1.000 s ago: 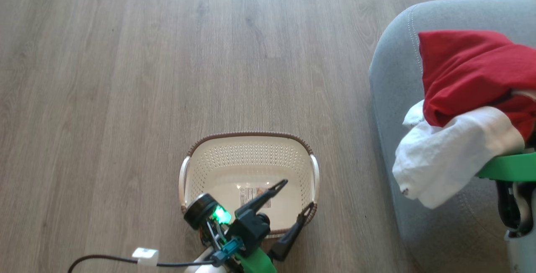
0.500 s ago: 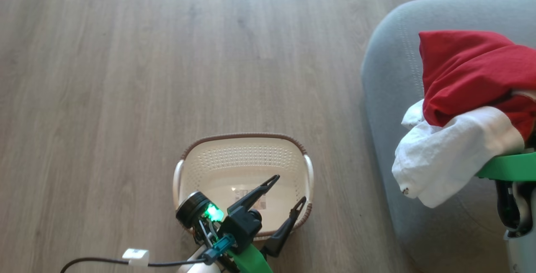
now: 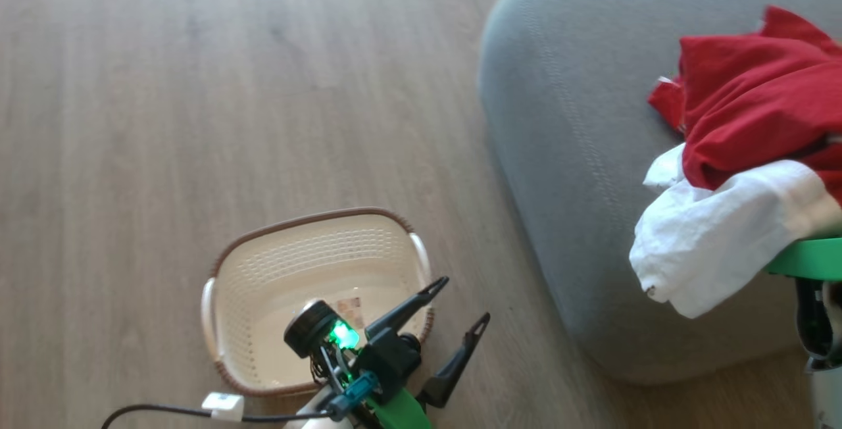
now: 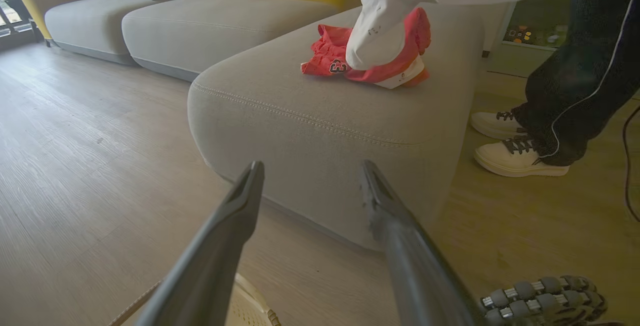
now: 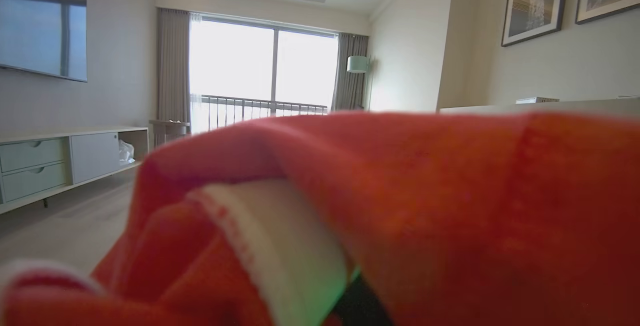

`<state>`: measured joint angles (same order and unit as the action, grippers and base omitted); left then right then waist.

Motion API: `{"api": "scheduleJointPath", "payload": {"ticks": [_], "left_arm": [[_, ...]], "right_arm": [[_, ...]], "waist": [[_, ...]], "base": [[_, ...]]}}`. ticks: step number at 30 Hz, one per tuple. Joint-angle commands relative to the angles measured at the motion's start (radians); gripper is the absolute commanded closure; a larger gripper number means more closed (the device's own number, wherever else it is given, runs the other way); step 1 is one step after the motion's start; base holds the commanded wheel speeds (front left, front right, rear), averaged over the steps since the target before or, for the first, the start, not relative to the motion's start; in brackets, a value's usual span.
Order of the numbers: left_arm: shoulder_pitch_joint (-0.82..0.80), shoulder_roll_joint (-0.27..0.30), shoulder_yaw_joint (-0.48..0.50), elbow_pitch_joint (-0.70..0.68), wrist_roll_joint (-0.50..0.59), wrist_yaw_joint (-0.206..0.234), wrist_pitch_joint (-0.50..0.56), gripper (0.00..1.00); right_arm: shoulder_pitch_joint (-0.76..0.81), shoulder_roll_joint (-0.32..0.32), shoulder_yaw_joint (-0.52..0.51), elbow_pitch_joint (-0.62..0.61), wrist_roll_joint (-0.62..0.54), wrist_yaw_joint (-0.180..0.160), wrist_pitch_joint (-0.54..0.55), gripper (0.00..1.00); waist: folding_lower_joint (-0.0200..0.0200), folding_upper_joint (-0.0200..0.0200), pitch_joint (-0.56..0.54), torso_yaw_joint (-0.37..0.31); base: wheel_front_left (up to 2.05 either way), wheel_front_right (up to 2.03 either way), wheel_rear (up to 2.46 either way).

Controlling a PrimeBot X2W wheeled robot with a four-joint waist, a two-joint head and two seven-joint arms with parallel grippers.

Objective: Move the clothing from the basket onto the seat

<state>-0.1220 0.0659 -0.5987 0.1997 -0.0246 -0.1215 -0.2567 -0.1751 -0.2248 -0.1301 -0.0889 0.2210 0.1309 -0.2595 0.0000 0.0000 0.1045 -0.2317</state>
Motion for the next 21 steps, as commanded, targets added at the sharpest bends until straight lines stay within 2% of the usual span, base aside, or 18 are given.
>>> {"api": "scheduleJointPath", "payload": {"ticks": [1, 15, 21], "left_arm": [[-0.041, -0.01, 0.019, -0.035, 0.007, -0.003, -0.005, 0.0], [-0.005, -0.009, -0.014, -0.045, 0.007, -0.004, -0.005, 0.0], [-0.02, -0.01, -0.036, -0.038, 0.014, -0.002, -0.005, 0.0]], "right_arm": [[-0.035, -0.017, 0.007, -0.039, -0.001, 0.0, -0.002, 1.0], [0.001, 0.012, -0.039, -0.036, 0.001, 0.0, -0.002, 1.0], [0.033, 0.022, -0.09, -0.049, -0.004, 0.0, -0.002, 1.0]], "waist": [[0.0, 0.0, 0.015, -0.05], [0.0, 0.0, 0.002, -0.271], [0.0, 0.0, 0.005, -0.288]], "base": [[0.0, 0.0, 0.0], [0.0, 0.0, 0.0], [0.0, 0.0, 0.0]]}}
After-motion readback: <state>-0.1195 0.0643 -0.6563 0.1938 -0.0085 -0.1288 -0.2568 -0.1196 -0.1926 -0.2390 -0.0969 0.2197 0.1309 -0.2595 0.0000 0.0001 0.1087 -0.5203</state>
